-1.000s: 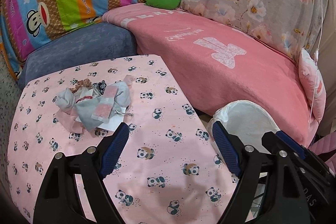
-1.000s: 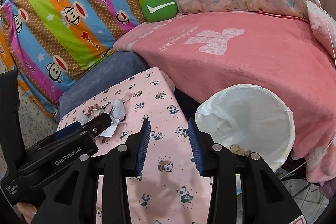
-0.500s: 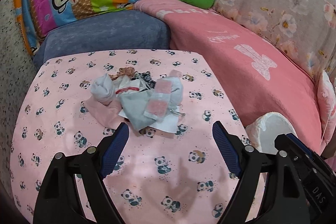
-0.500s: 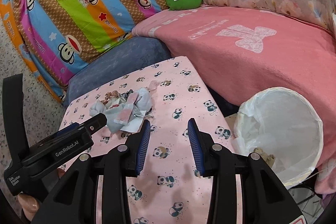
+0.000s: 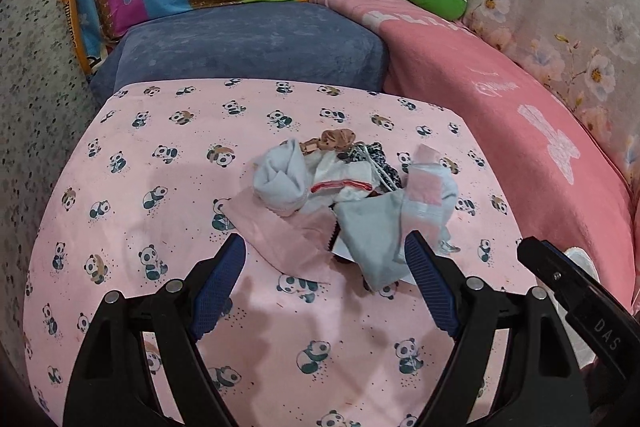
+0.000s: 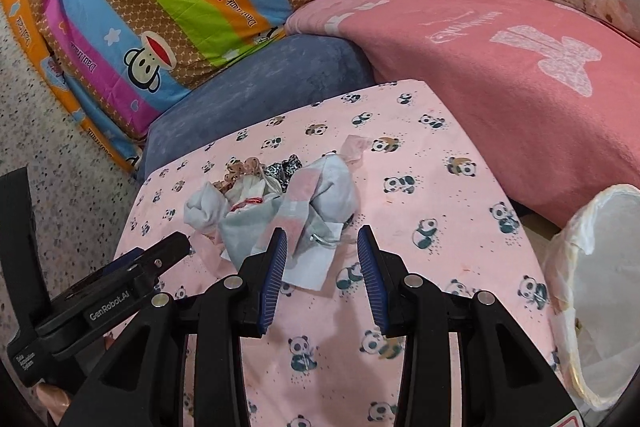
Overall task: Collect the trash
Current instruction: 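Grasp the light blue sock with the left tool while the right tool grasps the pink cloth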
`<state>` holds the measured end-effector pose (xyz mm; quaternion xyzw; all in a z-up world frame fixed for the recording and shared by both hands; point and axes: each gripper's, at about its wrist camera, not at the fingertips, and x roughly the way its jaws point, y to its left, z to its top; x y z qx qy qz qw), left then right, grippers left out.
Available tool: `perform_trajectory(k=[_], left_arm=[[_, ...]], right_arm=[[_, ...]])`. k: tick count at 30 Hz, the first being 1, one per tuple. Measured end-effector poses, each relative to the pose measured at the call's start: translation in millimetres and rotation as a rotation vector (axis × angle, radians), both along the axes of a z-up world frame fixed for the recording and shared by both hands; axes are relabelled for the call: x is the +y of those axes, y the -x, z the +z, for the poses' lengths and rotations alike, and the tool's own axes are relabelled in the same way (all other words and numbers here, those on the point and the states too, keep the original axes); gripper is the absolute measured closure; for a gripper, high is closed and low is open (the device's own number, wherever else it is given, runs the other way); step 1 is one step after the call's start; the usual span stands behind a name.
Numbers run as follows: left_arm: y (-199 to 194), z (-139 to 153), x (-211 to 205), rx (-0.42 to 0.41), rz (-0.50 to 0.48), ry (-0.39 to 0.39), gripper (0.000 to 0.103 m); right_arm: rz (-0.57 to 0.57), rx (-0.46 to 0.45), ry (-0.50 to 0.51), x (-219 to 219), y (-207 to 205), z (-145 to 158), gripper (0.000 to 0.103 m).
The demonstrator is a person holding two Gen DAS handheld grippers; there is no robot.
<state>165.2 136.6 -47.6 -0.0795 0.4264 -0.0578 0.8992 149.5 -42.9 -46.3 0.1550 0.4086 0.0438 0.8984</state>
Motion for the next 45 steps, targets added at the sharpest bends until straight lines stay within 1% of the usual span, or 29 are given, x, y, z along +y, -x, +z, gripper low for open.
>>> perform_trajectory(k=[6, 12, 14, 15, 16, 17, 18, 22, 25, 27, 29, 32, 34, 36, 37, 39, 41, 45], left_arm=[[-16, -9, 11, 0.011, 0.029, -0.011, 0.025], [-27, -15, 10, 0.015, 0.013, -0.009, 0.025], [-30, -17, 9, 0.019, 0.007, 0.001, 0.025], [-31, -18, 8, 0.021, 0.004, 0.006, 0.025], [-31, -19, 7, 0.024, 0.0, 0.01, 0.025], [-32, -20, 5, 0.027, -0.005, 0.015, 0.025], [-32, -21, 4, 0.032, -0.01, 0.019, 0.025], [-34, -26, -6, 0.047, -0.028, 0.026, 0.026], [-35, -30, -13, 0.061, -0.043, 0.039, 0.026], [-34, -32, -19, 0.069, -0.058, 0.046, 0.03], [-33, -35, -27, 0.075, -0.079, 0.047, 0.031], [-31, -39, -38, 0.085, -0.113, 0.038, 0.039], [-30, -43, -43, 0.1, -0.126, 0.03, 0.05], [-29, -45, -46, 0.111, -0.136, 0.029, 0.066], [-29, -46, -48, 0.119, -0.139, 0.026, 0.07], [-26, -47, -50, 0.133, -0.148, 0.035, 0.085], [-22, -45, -53, 0.131, -0.152, 0.034, 0.095], [-13, -36, -58, 0.109, -0.157, 0.023, 0.097]], right_arm=[[0.04, 0.018, 0.001, 18, -46, -18, 0.065], [0.053, 0.068, -0.044, 22, -75, -41, 0.065], [0.061, 0.076, -0.062, 24, -81, -47, 0.067], [0.067, 0.078, -0.067, 25, -83, -49, 0.07], [0.074, 0.081, -0.068, 26, -84, -50, 0.08], [0.086, 0.086, -0.066, 27, -85, -52, 0.086], [0.092, 0.089, -0.067, 27, -86, -52, 0.095], [0.089, 0.056, -0.108, 19, -76, -46, 0.097], [0.078, 0.025, -0.119, 12, -65, -37, 0.097], [0.062, 0.003, -0.131, 5, -56, -28, 0.097], [0.048, -0.011, -0.143, -2, -48, -22, 0.097], [0.023, -0.035, -0.13, -11, -36, -11, 0.097], [0.006, -0.045, -0.118, -16, -30, -5, 0.097], [-0.006, -0.049, -0.133, -23, -22, -3, 0.097], [-0.01, -0.05, -0.136, -26, -19, -2, 0.097], [-0.022, -0.052, -0.127, -32, -12, -1, 0.097], [-0.036, -0.06, -0.126, -38, -3, 3, 0.097], [-0.055, -0.085, -0.136, -50, 10, 11, 0.097]])
